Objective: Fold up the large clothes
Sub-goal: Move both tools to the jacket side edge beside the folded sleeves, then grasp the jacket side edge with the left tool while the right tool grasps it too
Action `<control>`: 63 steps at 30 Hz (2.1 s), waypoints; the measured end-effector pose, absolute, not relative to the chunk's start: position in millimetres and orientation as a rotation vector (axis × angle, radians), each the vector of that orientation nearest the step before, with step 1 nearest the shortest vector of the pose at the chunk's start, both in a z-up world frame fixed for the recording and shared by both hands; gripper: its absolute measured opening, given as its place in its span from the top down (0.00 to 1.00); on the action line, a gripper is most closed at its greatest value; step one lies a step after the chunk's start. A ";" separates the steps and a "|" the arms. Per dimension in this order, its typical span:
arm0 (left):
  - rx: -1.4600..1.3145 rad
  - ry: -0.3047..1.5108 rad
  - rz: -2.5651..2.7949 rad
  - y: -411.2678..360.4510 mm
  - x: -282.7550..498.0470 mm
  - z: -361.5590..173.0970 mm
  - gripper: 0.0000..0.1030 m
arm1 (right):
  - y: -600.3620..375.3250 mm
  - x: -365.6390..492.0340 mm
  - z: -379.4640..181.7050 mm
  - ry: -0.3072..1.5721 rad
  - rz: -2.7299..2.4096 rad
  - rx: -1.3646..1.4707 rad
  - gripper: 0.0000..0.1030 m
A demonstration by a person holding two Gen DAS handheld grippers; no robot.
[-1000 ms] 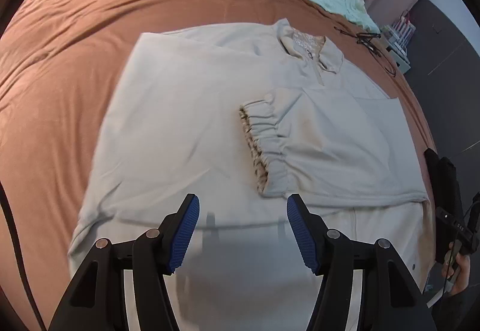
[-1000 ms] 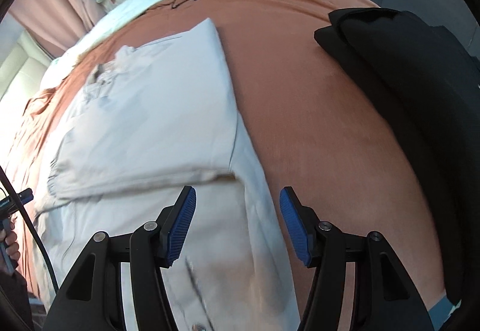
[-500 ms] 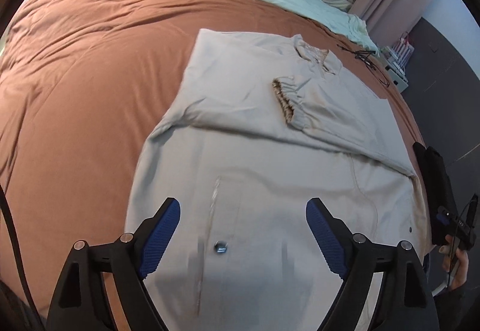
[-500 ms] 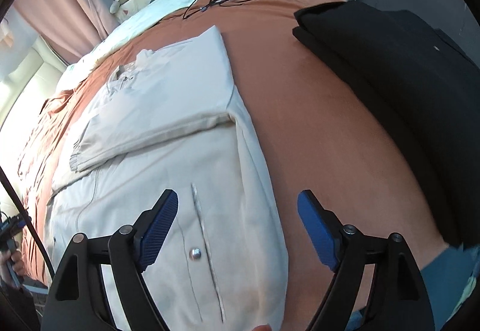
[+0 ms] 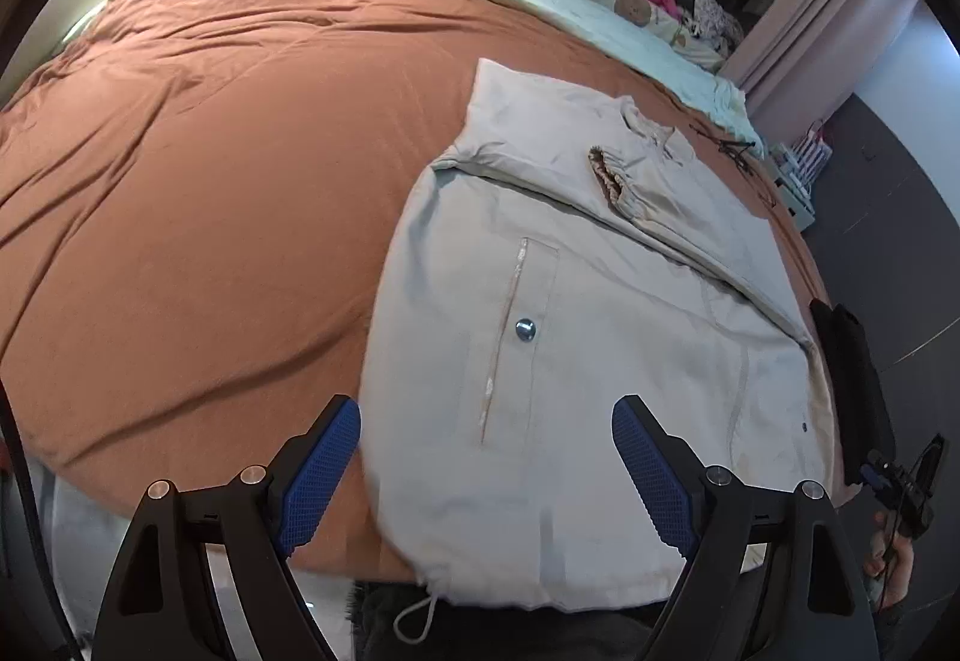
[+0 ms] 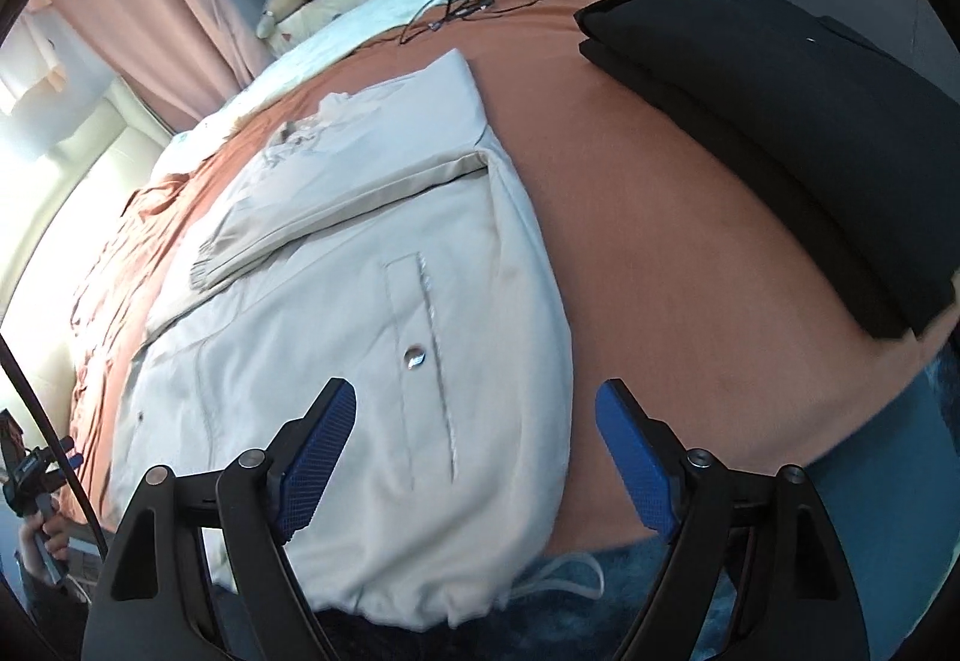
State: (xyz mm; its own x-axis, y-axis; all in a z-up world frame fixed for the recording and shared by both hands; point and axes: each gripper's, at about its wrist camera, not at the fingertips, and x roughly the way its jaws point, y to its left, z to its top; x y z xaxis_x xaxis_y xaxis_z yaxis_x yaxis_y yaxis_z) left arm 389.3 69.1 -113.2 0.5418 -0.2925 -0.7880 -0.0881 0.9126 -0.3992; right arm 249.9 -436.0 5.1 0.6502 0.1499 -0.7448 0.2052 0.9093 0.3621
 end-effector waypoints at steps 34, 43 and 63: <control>-0.681 1.035 -0.265 110.9 397.1 -209.7 0.37 | -458.2 230.6 -80.0 0.836 0.046 0.651 0.21; -0.787 1.053 -0.336 104.9 414.2 -220.3 0.44 | -480.6 235.3 -90.8 0.786 0.162 0.814 0.21; -0.899 1.051 -0.467 78.2 368.6 -225.4 0.56 | -447.0 197.9 -134.1 0.611 0.443 1.037 0.40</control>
